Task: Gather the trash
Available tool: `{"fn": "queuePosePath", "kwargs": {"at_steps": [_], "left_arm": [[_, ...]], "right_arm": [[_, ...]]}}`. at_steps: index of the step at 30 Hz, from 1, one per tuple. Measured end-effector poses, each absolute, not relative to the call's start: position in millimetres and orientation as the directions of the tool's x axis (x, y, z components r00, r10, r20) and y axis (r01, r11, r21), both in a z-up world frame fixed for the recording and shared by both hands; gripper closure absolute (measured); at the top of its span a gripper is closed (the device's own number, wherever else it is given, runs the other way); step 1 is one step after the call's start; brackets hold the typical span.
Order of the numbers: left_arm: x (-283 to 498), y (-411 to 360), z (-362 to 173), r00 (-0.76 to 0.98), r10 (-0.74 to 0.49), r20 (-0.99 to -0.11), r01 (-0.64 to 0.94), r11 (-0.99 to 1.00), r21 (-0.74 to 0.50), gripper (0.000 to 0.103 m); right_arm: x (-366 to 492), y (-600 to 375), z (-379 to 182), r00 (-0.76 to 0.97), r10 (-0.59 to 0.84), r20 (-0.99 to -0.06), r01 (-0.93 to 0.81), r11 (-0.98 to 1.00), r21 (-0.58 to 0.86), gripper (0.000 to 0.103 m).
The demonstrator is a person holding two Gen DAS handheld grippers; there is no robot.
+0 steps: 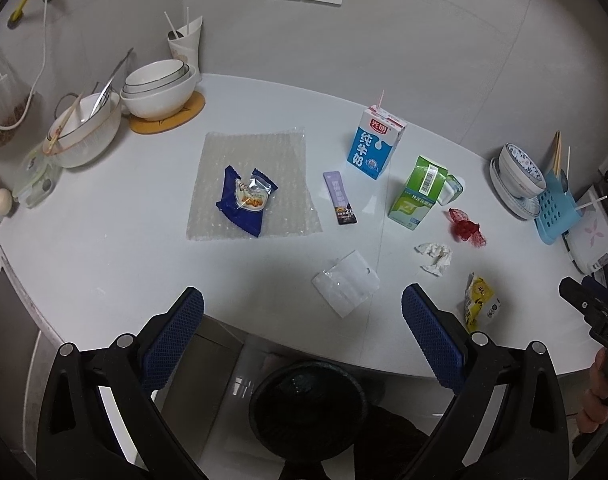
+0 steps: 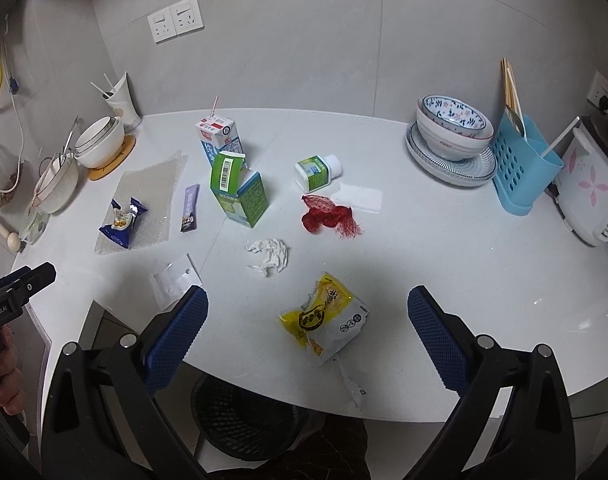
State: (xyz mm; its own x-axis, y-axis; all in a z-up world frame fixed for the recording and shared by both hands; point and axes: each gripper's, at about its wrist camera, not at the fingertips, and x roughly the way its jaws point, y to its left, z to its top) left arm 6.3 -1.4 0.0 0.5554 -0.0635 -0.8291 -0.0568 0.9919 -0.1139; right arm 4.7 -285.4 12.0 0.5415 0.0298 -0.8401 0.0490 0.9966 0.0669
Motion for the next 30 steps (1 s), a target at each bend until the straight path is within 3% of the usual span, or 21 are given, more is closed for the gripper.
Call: {"fn": "queuePosePath", "kwargs": {"at_steps": [30], "left_arm": [[-3.5, -11.6, 10.3, 0.570, -0.065, -0.819, -0.019, 0.996, -0.092, 0.006]], "right_arm": [[-2.7, -282.0, 14.3, 0.534, 0.011, -0.845, 0.049, 0.998, 0.044, 0.007]]}}
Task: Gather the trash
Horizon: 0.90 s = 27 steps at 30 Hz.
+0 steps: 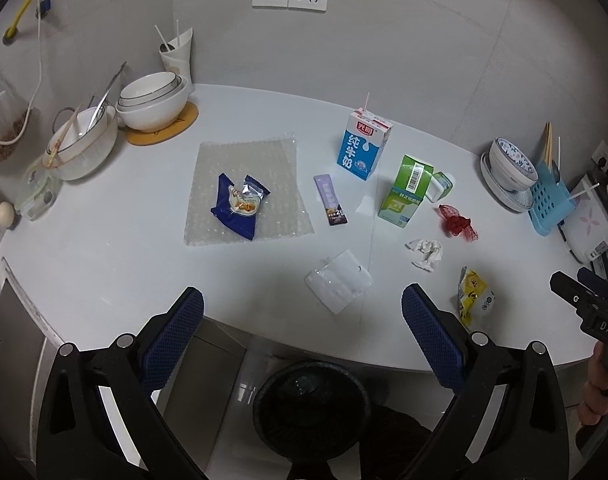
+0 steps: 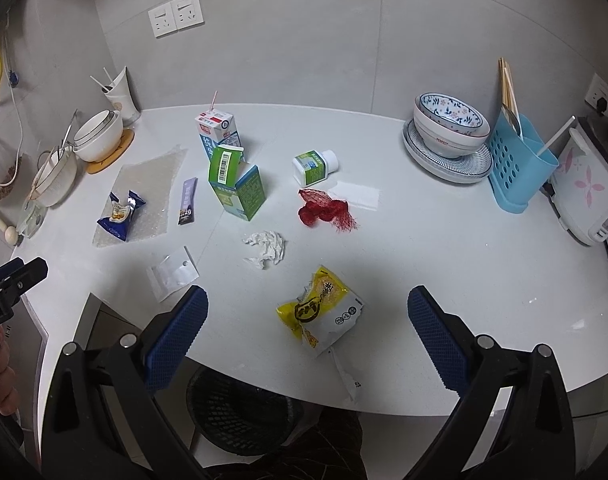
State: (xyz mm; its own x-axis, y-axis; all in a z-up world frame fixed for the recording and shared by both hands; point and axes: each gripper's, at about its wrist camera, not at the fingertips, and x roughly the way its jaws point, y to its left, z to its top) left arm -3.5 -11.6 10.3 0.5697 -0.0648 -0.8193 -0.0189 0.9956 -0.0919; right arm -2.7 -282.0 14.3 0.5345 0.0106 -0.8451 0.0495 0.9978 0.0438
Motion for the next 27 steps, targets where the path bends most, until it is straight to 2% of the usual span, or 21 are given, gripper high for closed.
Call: {"fn": "queuePosePath", "kwargs": {"at_steps": [27], "left_arm": [[6.7, -0.4, -6.0, 0.544, -0.055, -0.838, -0.042, 0.995, -0.093, 0.006]], "right_arm": [[10.5, -274.0, 6.5, 0.525, 0.010, -0.851, 0.031, 0.999, 0.031, 0.007]]}}
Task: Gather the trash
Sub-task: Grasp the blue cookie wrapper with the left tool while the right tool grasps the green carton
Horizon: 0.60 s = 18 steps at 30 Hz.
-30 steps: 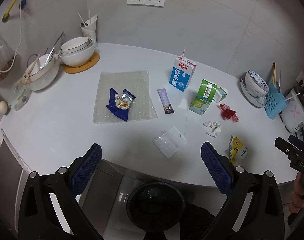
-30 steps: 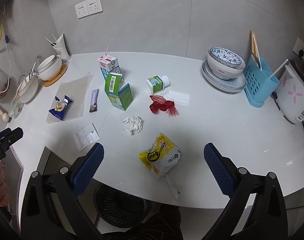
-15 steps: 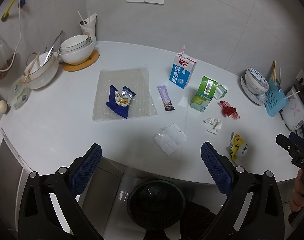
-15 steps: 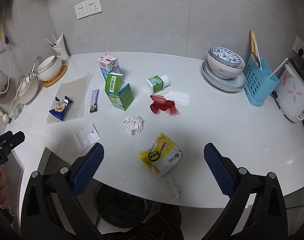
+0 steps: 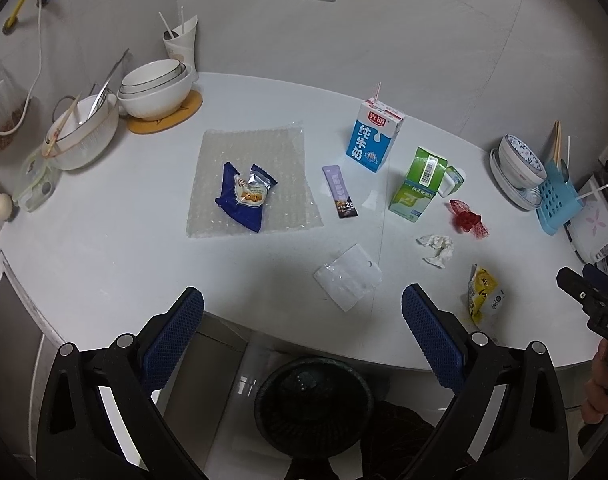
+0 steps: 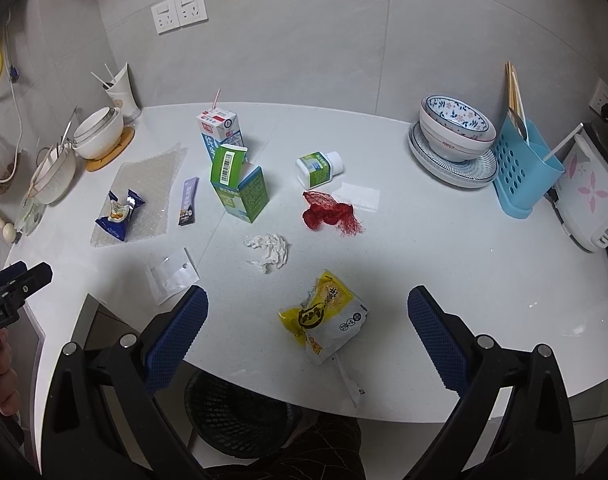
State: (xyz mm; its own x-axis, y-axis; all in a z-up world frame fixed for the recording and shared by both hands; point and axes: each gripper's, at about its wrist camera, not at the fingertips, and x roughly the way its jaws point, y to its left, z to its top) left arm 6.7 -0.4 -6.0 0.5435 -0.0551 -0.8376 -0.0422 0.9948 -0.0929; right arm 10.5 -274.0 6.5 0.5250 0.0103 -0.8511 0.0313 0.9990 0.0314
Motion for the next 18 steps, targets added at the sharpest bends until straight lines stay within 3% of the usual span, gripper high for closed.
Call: {"fn": "queuePosePath", "kwargs": {"at_steps": [18], "left_arm": [[110.1, 37.0, -65.9, 0.446, 0.008, -0.895, -0.154, 0.986, -0.068, 0.006]], "right_arm": [[120.9, -240.1, -36.4, 0.489, 0.052, -0.871, -0.088, 0.996, 0.010, 0.007]]}}
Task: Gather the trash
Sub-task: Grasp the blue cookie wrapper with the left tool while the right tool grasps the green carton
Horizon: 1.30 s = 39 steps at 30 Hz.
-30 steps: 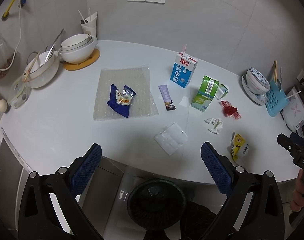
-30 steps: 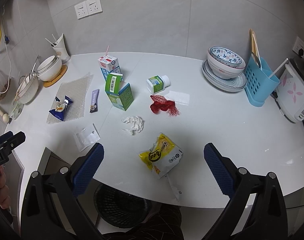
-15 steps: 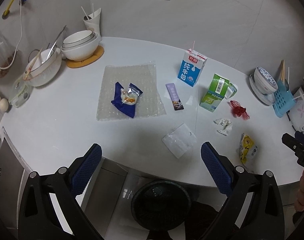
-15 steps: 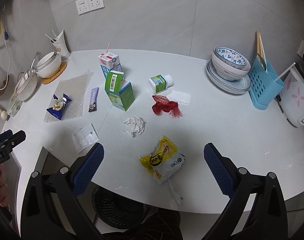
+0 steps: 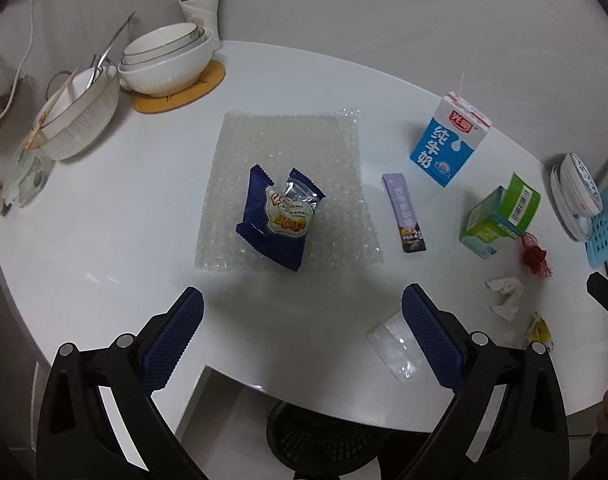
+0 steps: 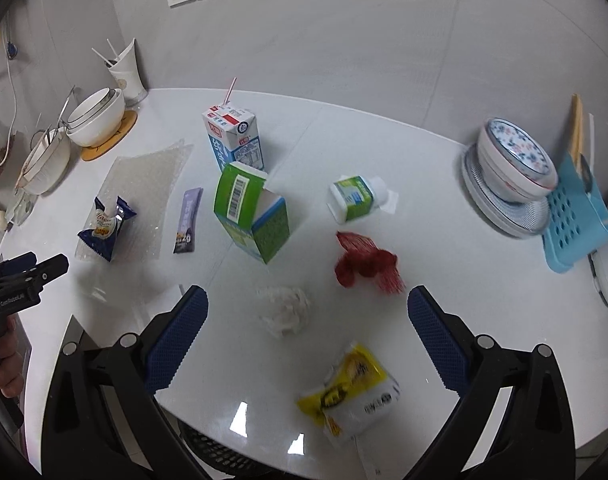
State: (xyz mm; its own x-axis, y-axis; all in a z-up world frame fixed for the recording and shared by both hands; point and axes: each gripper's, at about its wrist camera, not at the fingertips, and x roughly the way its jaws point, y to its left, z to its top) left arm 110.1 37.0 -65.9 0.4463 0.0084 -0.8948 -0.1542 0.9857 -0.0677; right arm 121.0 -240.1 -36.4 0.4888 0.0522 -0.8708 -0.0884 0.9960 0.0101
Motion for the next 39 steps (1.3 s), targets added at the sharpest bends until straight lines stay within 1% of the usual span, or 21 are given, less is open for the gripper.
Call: {"fn": "queuePosePath", "kwargs": {"at_steps": [8, 13, 16, 20, 23, 25, 26, 29, 31, 32, 34, 35, 37, 39], "left_arm": [[159.4, 62.2, -103.1, 0.398, 0.057, -0.916, -0.246, 0.968, -0.046, 0.006], [183.7, 70.2, -124.3, 0.365, 0.074, -0.928, -0.283, 0.958, -0.035, 0.006], [193.3, 71.1, -133.5, 0.354, 0.098, -0.930, -0.288, 0.958, -0.009, 0.006], [201.5, 71.0, -145.3, 0.332, 0.101, -0.938, -0.289, 0.957, 0.001, 0.007], [204.0, 67.4, -148.4, 0.329, 0.107, -0.938, -0.275, 0.961, 0.013, 0.009], [206.0, 64.8, -149.2, 0.329, 0.108, -0.938, -0.269, 0.963, 0.017, 0.014], [207.0, 63.3, -149.0, 0.329, 0.107, -0.938, -0.265, 0.964, 0.017, 0.015], [206.4, 57.9, -147.4, 0.327, 0.107, -0.939, -0.246, 0.969, 0.024, 0.025], [206.9, 55.1, -147.7, 0.323, 0.101, -0.941, -0.237, 0.971, 0.023, 0.035], [207.1, 54.4, -147.6, 0.323, 0.097, -0.942, -0.236, 0.971, 0.019, 0.037], [205.8, 54.2, -146.5, 0.328, 0.073, -0.942, -0.242, 0.970, -0.009, 0.046], [205.1, 54.5, -146.0, 0.330, 0.062, -0.942, -0.245, 0.969, -0.022, 0.048], [202.2, 51.9, -145.2, 0.329, 0.063, -0.942, -0.245, 0.969, -0.021, 0.056], [200.1, 50.2, -144.4, 0.329, 0.054, -0.943, -0.243, 0.970, -0.029, 0.059]], "right_arm": [[172.5, -218.3, -75.6, 0.462, 0.063, -0.885, -0.152, 0.988, -0.009, 0.007], [193.9, -202.3, -98.2, 0.433, 0.073, -0.898, -0.190, 0.982, -0.012, 0.007], [203.5, -197.7, -107.7, 0.415, 0.081, -0.906, -0.203, 0.979, -0.006, 0.007], [214.3, -193.0, -117.4, 0.393, 0.085, -0.916, -0.217, 0.976, -0.002, 0.011], [218.2, -191.1, -122.1, 0.374, 0.091, -0.923, -0.217, 0.976, 0.008, 0.016], [220.2, -190.2, -123.5, 0.369, 0.095, -0.924, -0.218, 0.976, 0.013, 0.022], [220.5, -189.7, -123.2, 0.371, 0.099, -0.923, -0.222, 0.975, 0.015, 0.022], [221.4, -190.1, -122.5, 0.374, 0.111, -0.921, -0.227, 0.974, 0.025, 0.029], [223.5, -187.7, -122.9, 0.367, 0.120, -0.922, -0.236, 0.971, 0.032, 0.036], [223.8, -187.0, -122.7, 0.366, 0.125, -0.922, -0.242, 0.970, 0.035, 0.037], [223.4, -185.6, -122.5, 0.359, 0.123, -0.925, -0.249, 0.968, 0.032, 0.045], [223.0, -185.2, -122.0, 0.354, 0.127, -0.927, -0.253, 0.967, 0.036, 0.047], [221.8, -184.1, -120.5, 0.354, 0.132, -0.926, -0.265, 0.964, 0.036, 0.059], [220.3, -184.1, -118.9, 0.356, 0.132, -0.925, -0.273, 0.962, 0.032, 0.059]]}}
